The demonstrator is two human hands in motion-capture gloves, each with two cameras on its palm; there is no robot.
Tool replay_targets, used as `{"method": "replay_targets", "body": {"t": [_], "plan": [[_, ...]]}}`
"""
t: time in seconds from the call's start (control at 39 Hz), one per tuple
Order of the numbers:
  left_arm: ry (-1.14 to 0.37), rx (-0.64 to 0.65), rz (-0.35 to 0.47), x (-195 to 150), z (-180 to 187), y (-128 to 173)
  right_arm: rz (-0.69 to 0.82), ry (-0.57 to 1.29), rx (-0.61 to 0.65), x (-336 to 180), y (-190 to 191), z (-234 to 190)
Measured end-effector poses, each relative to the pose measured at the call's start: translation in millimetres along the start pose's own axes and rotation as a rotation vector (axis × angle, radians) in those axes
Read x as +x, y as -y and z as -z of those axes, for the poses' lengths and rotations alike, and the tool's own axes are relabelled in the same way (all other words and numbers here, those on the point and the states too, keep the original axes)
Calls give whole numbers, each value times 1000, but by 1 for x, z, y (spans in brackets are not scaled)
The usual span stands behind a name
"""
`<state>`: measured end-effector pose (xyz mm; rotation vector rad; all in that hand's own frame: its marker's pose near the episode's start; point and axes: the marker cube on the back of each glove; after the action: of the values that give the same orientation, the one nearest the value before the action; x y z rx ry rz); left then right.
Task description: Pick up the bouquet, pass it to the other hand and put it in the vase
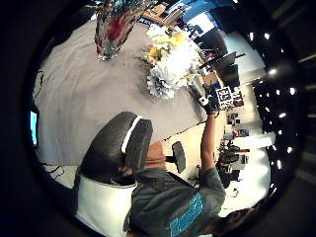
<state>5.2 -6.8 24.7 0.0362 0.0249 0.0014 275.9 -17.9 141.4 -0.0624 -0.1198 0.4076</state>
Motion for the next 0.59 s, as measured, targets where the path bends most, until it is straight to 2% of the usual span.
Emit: {"method": "replay_targets", "body": {"t": [0.26,0.41,0.59], "plan": [[-14,-13,3,0,-9,3,-42,18,-77,12,1,-18],[-31,-28,9,0,-17,7,-51,19,-22,13,7,-21],[-37,-28,6,-3,-20,8,-41,-103,101,6,7,-12]]}}
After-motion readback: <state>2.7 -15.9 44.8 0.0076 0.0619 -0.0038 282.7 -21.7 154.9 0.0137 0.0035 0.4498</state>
